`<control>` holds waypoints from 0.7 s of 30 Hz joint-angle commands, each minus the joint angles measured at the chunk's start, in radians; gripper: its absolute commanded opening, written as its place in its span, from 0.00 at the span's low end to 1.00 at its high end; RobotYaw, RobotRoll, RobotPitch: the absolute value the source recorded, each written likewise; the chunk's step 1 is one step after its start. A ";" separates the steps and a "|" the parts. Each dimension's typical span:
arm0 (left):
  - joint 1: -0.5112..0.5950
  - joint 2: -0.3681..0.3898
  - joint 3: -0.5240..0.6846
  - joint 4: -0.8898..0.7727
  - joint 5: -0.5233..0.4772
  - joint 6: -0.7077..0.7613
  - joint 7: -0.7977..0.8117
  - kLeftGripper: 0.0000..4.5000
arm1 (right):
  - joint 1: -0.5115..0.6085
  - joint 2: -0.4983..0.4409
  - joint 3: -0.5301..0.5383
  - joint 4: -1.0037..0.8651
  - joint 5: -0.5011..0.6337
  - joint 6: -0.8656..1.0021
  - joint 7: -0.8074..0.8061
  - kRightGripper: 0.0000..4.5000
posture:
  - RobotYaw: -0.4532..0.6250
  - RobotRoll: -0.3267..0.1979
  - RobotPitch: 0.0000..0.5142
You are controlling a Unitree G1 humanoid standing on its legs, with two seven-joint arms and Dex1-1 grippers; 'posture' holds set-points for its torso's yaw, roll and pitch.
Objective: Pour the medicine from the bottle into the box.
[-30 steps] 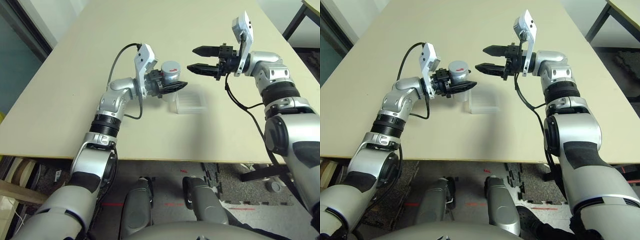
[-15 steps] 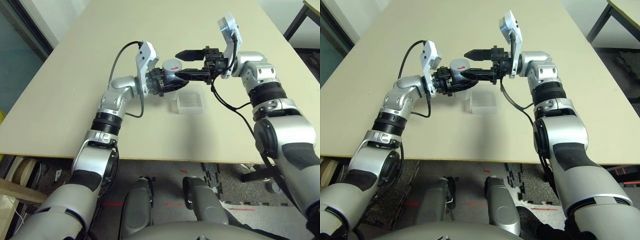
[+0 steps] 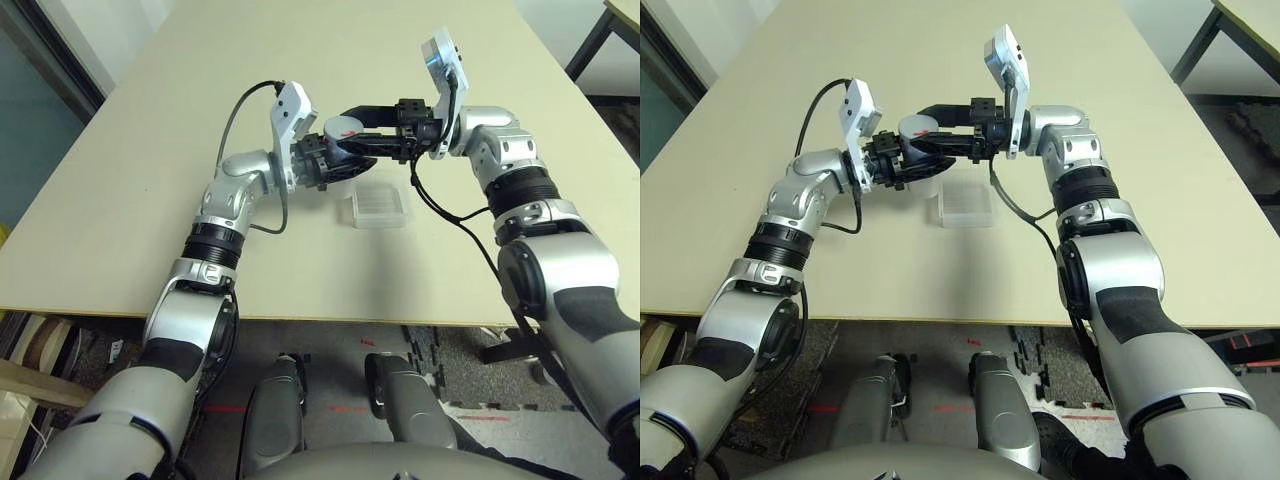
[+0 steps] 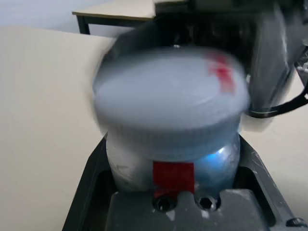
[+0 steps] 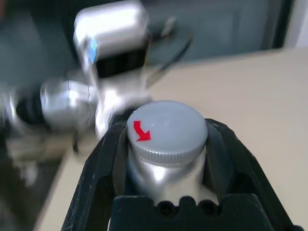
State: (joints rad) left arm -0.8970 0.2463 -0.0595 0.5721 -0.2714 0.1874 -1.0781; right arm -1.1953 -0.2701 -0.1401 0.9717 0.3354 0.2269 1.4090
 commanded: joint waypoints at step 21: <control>-0.012 0.009 0.005 0.046 0.010 -0.030 0.006 0.58 | 0.258 -0.314 0.018 -0.332 -0.089 0.166 -0.370 0.57 | 0.26 0.62 0.28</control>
State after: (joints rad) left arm -0.8976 0.2512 -0.0551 0.6062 -0.2710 0.1694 -1.0696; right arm -0.9622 -0.5603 -0.1357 0.6847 0.2649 0.3672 1.0650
